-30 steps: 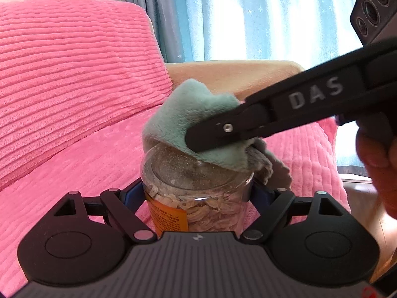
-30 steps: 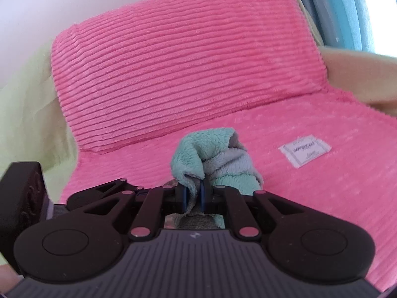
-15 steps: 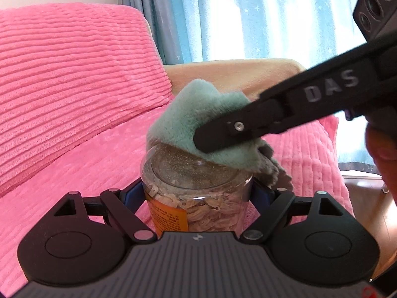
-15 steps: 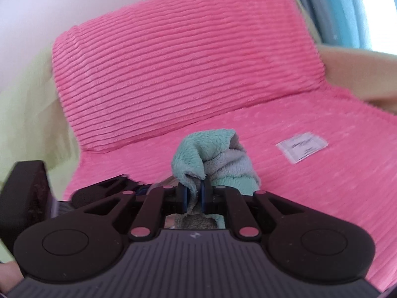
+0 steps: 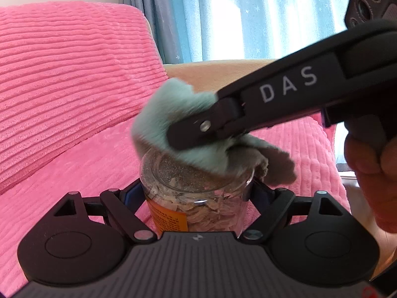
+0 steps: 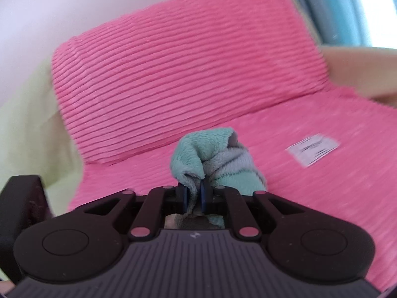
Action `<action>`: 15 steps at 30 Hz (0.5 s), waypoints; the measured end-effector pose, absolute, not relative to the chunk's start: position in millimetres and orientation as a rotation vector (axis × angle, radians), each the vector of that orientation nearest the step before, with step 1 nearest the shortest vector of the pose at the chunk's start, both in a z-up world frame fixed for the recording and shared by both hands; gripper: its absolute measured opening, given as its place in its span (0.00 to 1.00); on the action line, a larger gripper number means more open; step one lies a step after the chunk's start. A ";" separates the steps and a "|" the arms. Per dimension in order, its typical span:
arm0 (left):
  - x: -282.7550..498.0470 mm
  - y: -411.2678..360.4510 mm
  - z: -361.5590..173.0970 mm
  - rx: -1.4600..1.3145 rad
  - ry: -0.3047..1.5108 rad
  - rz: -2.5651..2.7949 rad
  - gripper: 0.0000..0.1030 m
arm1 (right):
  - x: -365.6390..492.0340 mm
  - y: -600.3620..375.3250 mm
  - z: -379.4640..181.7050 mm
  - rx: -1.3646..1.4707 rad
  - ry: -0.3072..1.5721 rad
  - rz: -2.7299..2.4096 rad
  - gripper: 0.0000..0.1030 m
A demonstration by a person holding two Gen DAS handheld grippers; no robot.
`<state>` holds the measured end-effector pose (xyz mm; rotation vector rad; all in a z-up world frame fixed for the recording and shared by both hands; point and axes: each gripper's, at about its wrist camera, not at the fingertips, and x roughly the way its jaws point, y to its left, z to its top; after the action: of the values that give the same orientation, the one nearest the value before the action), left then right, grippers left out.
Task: Clean container
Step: 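Wipe the jar lid with the cloth in the right tool while the left tool holds it, then turn the jar upright with the left tool while the right tool lifts the cloth away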
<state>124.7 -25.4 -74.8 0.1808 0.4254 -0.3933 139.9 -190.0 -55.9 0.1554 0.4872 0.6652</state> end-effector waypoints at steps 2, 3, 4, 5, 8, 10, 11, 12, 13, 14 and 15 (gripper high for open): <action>123.8 -24.7 -74.1 0.179 0.425 -0.394 0.82 | 139.7 -199.1 -51.7 0.173 0.457 0.619 0.07; 123.4 -24.0 -73.6 0.176 0.425 -0.395 0.82 | 140.1 -203.2 -49.5 0.173 0.444 0.586 0.07; 123.0 -23.4 -73.1 0.173 0.427 -0.397 0.83 | 142.1 -207.5 -48.5 0.179 0.441 0.557 0.07; 122.2 -22.6 -72.6 0.170 0.429 -0.399 0.83 | 145.6 -213.2 -48.9 0.192 0.447 0.530 0.07; 117.6 -17.3 -70.1 0.152 0.433 -0.409 0.83 | 157.2 -224.6 -57.6 0.209 0.494 0.449 0.08; 114.4 -12.0 -68.4 0.134 0.435 -0.417 0.83 | 162.8 -227.1 -66.0 0.214 0.537 0.427 0.08; 112.2 -9.0 -67.5 0.126 0.437 -0.422 0.83 | 164.6 -226.5 -69.6 0.208 0.556 0.426 0.08; 110.0 -5.9 -66.7 0.117 0.439 -0.427 0.83 | 165.4 -225.4 -72.3 0.193 0.568 0.428 0.08; 107.1 -3.1 -65.4 0.113 0.443 -0.434 0.83 | 165.0 -222.5 -73.5 0.173 0.576 0.431 0.09; 103.7 -0.5 -63.7 0.111 0.448 -0.442 0.83 | 164.4 -219.0 -74.3 0.153 0.587 0.434 0.11; 101.0 2.0 -62.1 0.110 0.455 -0.450 0.83 | 163.9 -215.8 -75.1 0.135 0.598 0.436 0.13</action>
<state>101.0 2.0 -62.1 0.1095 0.4552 -0.4497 163.9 -215.8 -75.1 0.1355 0.5980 0.4364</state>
